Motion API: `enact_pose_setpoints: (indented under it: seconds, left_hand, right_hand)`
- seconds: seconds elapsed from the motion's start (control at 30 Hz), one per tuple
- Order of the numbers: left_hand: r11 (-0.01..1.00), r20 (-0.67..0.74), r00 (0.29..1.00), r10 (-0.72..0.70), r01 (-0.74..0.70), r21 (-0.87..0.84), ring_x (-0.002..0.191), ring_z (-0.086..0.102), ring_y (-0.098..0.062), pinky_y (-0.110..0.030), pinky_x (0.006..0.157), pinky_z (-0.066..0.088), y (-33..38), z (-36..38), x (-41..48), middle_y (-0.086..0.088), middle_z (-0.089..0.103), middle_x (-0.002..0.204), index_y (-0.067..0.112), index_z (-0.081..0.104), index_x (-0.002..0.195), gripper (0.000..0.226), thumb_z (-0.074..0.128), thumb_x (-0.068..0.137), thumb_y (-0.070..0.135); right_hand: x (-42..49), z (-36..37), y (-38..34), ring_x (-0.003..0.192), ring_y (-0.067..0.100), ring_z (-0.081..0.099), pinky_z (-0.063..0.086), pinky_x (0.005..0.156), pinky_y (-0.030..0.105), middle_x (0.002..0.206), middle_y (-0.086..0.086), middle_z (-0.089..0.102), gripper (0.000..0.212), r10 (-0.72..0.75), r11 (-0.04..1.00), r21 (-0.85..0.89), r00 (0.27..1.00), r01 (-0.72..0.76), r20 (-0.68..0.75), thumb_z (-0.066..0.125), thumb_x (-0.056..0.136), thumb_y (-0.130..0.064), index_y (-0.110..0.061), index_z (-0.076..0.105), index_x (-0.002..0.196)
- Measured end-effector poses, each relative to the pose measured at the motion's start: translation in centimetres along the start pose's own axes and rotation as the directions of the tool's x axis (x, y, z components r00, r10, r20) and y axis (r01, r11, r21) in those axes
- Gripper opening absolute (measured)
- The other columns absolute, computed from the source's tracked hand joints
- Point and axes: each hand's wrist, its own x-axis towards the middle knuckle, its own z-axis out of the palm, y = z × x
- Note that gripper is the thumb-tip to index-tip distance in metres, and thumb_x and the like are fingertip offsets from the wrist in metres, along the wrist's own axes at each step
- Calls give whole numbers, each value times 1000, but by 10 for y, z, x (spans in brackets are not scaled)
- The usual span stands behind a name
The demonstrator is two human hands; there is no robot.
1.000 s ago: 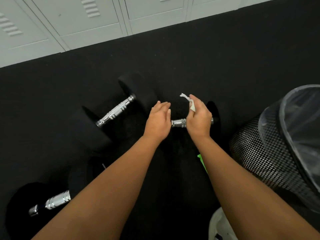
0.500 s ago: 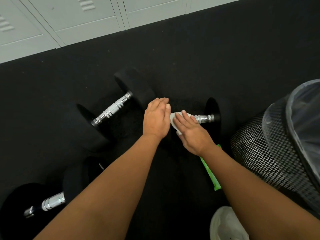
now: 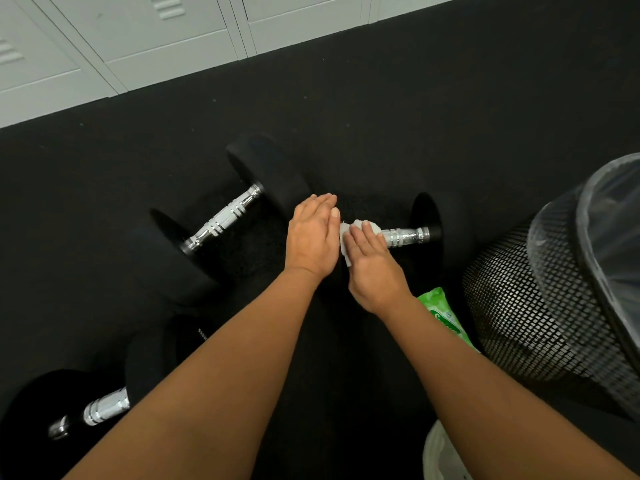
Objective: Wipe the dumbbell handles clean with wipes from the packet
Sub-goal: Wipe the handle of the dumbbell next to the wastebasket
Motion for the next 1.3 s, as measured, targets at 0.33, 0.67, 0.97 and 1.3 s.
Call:
enact_pose_setpoints:
  seconds: [0.33,0.67,0.97,1.3]
  left_hand:
    - [999,-20,1000,8,-8,-33,132,39,-19,-35,112,30,-1,2,-1,-4,56,134,9,56,130,46,31,97,31]
    - [997,-40,999,-10,7,-78,133,38,-17,-34,111,32,-3,6,-2,-2,56,133,10,57,128,46,31,97,31]
    - [998,-50,999,-7,4,-65,133,38,-16,-34,111,32,-2,4,-2,-2,56,133,10,57,129,45,31,97,30]
    - [998,-65,998,0,-4,-66,132,40,-19,-38,110,33,-3,5,-4,-3,57,132,9,58,127,46,32,96,30]
  right_hand:
    - [36,-17,13,137,25,32,10,117,36,144,7,44,53,-17,999,-45,993,23,116,43,91,-14,-10,36,143]
    - [-7,-6,20,147,20,-1,-9,116,33,158,6,13,61,-16,1000,-2,1000,16,27,42,92,-6,-10,20,149]
    - [-4,-10,20,146,24,11,-4,115,33,154,9,28,57,-94,996,10,995,94,28,46,91,-6,-8,31,146]
    - [16,-10,11,138,30,30,16,118,40,145,14,42,55,-127,992,3,988,127,94,47,89,-9,-1,38,142]
